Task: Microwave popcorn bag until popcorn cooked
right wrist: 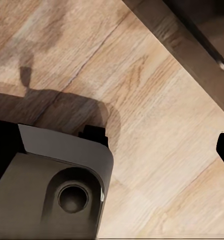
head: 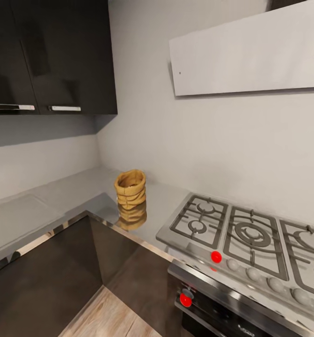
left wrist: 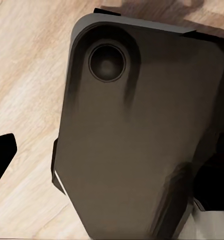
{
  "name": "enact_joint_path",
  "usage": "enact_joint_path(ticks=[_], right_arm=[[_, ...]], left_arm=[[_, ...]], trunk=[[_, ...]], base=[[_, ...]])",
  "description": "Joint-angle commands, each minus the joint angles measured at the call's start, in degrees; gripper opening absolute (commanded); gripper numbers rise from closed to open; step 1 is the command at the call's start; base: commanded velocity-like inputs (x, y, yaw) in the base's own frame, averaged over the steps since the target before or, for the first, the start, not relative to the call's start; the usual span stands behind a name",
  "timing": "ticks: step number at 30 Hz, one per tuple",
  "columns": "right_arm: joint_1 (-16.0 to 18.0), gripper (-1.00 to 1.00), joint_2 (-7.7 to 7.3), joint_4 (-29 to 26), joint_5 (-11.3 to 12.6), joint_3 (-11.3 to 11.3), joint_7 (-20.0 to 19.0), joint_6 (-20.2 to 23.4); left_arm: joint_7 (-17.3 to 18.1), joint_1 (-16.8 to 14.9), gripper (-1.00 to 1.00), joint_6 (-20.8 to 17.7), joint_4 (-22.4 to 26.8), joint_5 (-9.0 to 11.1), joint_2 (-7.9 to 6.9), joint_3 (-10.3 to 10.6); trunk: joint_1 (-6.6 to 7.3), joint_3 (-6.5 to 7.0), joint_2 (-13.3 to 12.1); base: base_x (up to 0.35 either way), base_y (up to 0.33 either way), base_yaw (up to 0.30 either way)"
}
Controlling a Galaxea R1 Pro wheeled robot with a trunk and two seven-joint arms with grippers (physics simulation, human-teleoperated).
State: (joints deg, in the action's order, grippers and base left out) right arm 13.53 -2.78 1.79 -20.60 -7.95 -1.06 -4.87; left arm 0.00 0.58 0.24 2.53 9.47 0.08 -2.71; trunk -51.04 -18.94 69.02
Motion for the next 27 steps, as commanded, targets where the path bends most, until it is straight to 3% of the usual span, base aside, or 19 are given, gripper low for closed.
enact_joint_path(ticks=[1, 8, 27], right_arm=[[-0.01, 1.00, -0.05, 0.21, -0.35, -0.49, -0.18, -0.02], [-3.33, 1.00, -0.03, 0.23, 0.20, -0.85, -1.09, 0.57], [-3.64, 1.00, 0.02, 0.20, 0.56, -0.92, -0.65, 0.64]], left_arm=[[0.00, 0.04, 1.00, 0.02, 0.11, 0.62, 0.01, -0.48], [0.00, 0.04, 1.00, 0.02, 0.11, 1.31, 0.01, -0.88], [-0.08, 0.04, 1.00, 0.11, 0.08, 1.38, 0.01, -0.98]], trunk=[[0.22, 0.13, -0.38], [1.76, 1.39, -3.19], [5.93, 4.80, -10.81]], base=[[0.000, 0.000, 0.000], [0.000, 0.000, 0.000], [0.000, 0.000, 0.000]])
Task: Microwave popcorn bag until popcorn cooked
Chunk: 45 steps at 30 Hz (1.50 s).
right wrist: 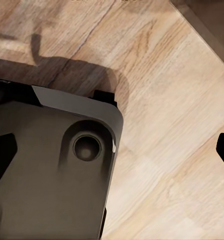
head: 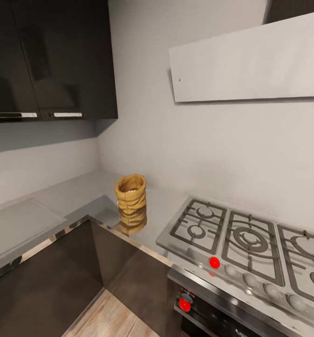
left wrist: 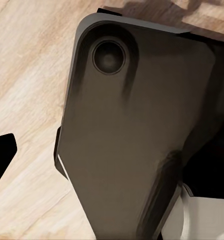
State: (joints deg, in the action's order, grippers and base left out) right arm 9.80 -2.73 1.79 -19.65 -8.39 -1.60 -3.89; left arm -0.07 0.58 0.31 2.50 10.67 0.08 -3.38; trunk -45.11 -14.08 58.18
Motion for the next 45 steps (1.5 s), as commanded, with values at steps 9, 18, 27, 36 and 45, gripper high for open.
enact_joint_path(ticks=[9, 18, 27, 36, 45], right_arm=[[0.10, 1.00, -0.02, 0.14, -0.47, -0.48, 0.01, 0.25], [0.08, 1.00, -0.11, 0.14, -0.56, -0.48, -0.14, -0.34], [0.11, 1.00, -0.09, 0.14, -0.56, -0.48, -0.08, -0.35], [0.07, 1.00, -0.16, 0.14, -0.81, -0.47, -0.56, -0.21], [0.76, 1.00, 0.41, -1.49, -1.51, -0.06, -1.71, 0.66]], left_arm=[[-0.02, 0.03, 1.00, -0.05, 0.05, 0.23, 0.10, -0.31], [-0.02, 0.03, 1.00, -0.05, 0.05, 0.23, 0.10, -0.31], [-0.02, 0.03, 1.00, -0.05, 0.05, 0.23, 0.10, -0.31], [-0.02, 0.03, 1.00, -0.03, 0.05, 0.23, 0.10, -0.31], [0.15, 0.03, 1.00, -0.21, 0.06, 0.19, 0.10, -0.09]], trunk=[[1.98, 1.56, -3.58], [3.95, 3.18, -7.19], [5.93, 4.80, -10.80], [7.91, 6.41, -14.41], [7.91, 6.41, -14.41]], base=[[0.000, 0.000, 0.000], [0.000, 0.000, 0.000], [0.000, 0.000, 0.000], [0.000, 0.000, 0.000], [0.000, 0.000, 0.000]])
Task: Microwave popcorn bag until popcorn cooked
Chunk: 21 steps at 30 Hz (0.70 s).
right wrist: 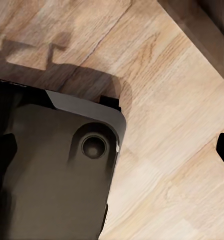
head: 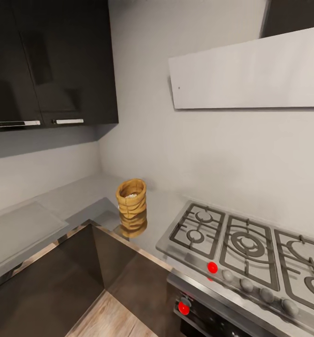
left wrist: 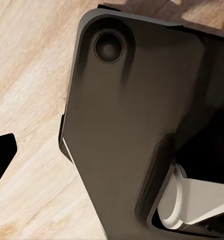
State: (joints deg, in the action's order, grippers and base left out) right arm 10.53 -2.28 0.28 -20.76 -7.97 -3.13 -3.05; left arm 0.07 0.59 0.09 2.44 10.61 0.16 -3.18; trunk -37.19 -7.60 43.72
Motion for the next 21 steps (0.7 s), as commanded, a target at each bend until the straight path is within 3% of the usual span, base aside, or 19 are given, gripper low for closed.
enact_joint_path(ticks=[1, 6, 21], right_arm=[[0.11, 1.00, -0.35, -0.30, -0.08, -0.82, 0.14, -0.50], [0.19, 1.00, -1.11, 0.65, 1.20, -1.24, 1.57, -2.10], [0.20, 1.00, -1.06, 0.78, 1.01, -1.20, 1.87, -3.18]], left_arm=[[0.01, 0.03, 1.00, 0.00, 0.11, 0.27, 0.02, -0.31], [0.01, 0.03, 1.00, 0.49, 0.10, 0.29, 0.02, -0.35], [0.01, 0.03, 1.00, 0.88, 0.10, 0.20, 0.02, -0.42]], trunk=[[-0.01, -0.08, 0.06], [-0.01, -0.08, 0.06], [-0.01, -0.08, 0.06]], base=[[0.000, 0.000, 0.000], [-0.070, 0.000, 0.000], [-0.321, 0.000, 0.000]])
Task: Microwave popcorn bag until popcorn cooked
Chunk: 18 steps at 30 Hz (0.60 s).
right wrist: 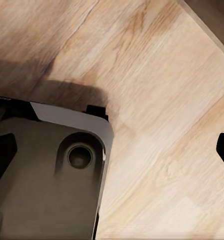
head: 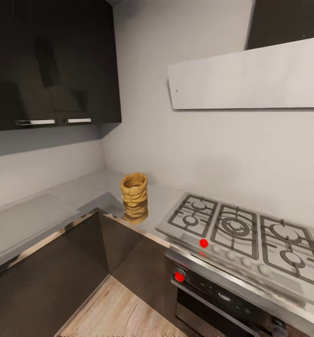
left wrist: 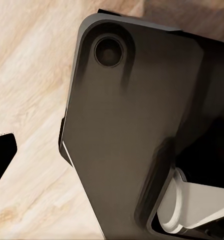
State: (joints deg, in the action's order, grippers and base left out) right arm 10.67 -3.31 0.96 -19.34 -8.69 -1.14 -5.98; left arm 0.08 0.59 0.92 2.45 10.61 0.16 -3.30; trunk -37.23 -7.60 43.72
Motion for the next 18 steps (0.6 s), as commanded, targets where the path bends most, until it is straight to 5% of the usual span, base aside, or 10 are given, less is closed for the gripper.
enact_joint_path(ticks=[1, 8, 10, 13, 18], right_arm=[[0.06, 1.00, -0.03, 0.10, -0.46, -0.47, -0.14, -0.21], [0.06, 1.00, 0.32, -0.83, -2.01, -0.21, -0.47, 0.29], [0.06, 1.00, 0.68, -6.80, -3.71, 0.10, -0.71, 1.36], [0.06, 1.00, 2.37, -18.29, -4.97, 0.22, -2.99, 10.63], [0.06, 1.00, 3.20, -41.70, -5.41, 0.37, -17.07, 28.11]], left_arm=[[0.01, 0.03, 1.00, 0.05, 0.10, 0.20, 0.02, -0.31], [0.01, 0.03, 1.00, 0.12, 0.10, 0.45, 0.02, -0.31], [0.01, 0.03, 1.00, 0.13, 0.10, 0.46, 0.02, -0.31], [0.01, 0.03, 1.00, 0.13, 0.10, 0.46, 0.02, -0.34], [-0.07, 0.03, 1.00, 0.13, 0.10, 0.43, 0.02, -0.39]], trunk=[[0.02, -0.07, 0.05], [0.02, -0.07, 0.05], [0.02, -0.07, 0.05], [0.02, -0.07, 0.05], [0.02, -0.07, 0.05]], base=[[-0.098, 0.000, 0.000], [-0.014, 0.000, 0.000], [0.000, 0.000, 0.000], [0.000, 0.000, 0.000], [0.000, 0.000, 0.000]])
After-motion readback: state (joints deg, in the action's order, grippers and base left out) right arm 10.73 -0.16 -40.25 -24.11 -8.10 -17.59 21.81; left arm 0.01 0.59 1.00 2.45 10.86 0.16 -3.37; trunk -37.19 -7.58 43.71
